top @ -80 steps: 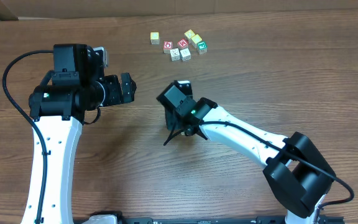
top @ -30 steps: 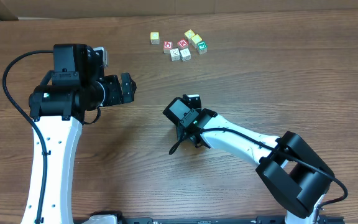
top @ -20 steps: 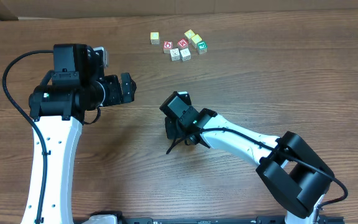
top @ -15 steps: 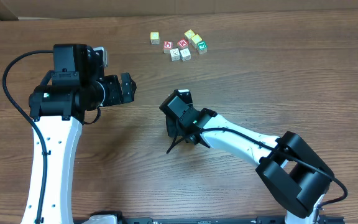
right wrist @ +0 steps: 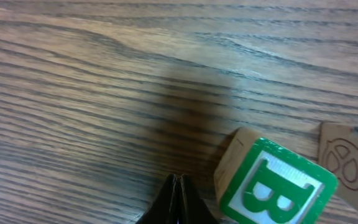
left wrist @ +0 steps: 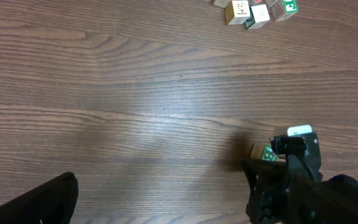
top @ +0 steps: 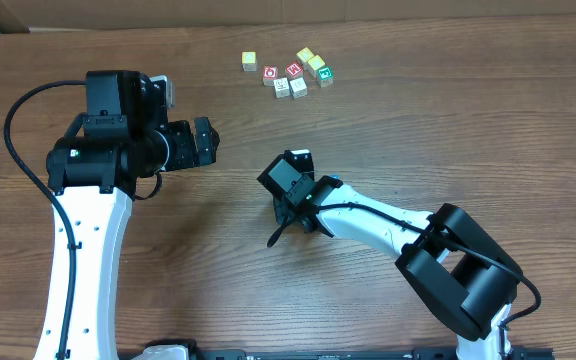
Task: Flip 5 blocks
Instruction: 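Turn the green block, place it beside the blue block, release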
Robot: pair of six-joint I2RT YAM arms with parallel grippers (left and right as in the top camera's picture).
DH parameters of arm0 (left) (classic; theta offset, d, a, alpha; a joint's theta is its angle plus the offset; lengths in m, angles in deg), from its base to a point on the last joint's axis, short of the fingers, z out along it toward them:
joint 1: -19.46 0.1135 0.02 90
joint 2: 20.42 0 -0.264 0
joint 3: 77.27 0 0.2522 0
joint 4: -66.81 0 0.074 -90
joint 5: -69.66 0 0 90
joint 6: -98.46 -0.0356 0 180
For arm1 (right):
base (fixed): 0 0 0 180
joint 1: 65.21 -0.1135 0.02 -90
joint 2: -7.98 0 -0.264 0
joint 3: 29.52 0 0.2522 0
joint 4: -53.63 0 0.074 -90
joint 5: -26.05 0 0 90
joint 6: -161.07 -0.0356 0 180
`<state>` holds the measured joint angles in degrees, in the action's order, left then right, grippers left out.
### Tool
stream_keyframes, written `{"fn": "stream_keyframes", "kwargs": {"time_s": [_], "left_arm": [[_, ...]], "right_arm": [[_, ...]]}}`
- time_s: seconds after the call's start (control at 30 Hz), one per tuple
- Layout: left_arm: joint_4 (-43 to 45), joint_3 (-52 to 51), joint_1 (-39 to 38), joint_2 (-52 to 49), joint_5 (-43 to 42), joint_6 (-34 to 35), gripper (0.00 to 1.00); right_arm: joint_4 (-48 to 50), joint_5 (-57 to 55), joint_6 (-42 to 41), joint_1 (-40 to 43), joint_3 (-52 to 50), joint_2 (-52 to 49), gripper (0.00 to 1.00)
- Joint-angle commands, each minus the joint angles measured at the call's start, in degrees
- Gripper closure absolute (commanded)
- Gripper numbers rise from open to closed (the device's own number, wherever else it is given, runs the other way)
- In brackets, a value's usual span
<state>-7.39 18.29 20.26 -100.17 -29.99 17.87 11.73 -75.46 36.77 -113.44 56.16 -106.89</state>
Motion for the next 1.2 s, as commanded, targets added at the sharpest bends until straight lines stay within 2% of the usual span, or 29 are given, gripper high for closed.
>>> {"fn": "stream_keyframes", "kwargs": {"time_s": [0.0, 0.27, 0.57, 0.77, 1.17], "left_arm": [[0.0, 1.1, -0.1, -0.1, 0.0, -0.4, 0.0], [0.0, 1.1, -0.1, -0.1, 0.0, -0.4, 0.0], [0.0, 1.1, -0.1, -0.1, 0.0, -0.4, 0.0], [0.0, 1.1, -0.1, -0.1, 0.0, -0.4, 0.0], [0.0, 1.1, -0.1, -0.1, 0.0, -0.4, 0.0]], "right_arm": [[-0.4, -1.6, -0.2, 1.3, 1.0, 0.1, 0.96], [-2.8, -0.7, -0.2, 3.0, 1.5, 1.6, 0.96], [-0.3, 4.2, 0.0, 3.0, 2.6, 3.2, 0.96], [-6.8, 4.5, 1.8, 4.5, 9.2, 4.7, 0.95], [-7.6, 4.6, 1.8, 14.7, 10.5, 4.1, 0.94]]}}
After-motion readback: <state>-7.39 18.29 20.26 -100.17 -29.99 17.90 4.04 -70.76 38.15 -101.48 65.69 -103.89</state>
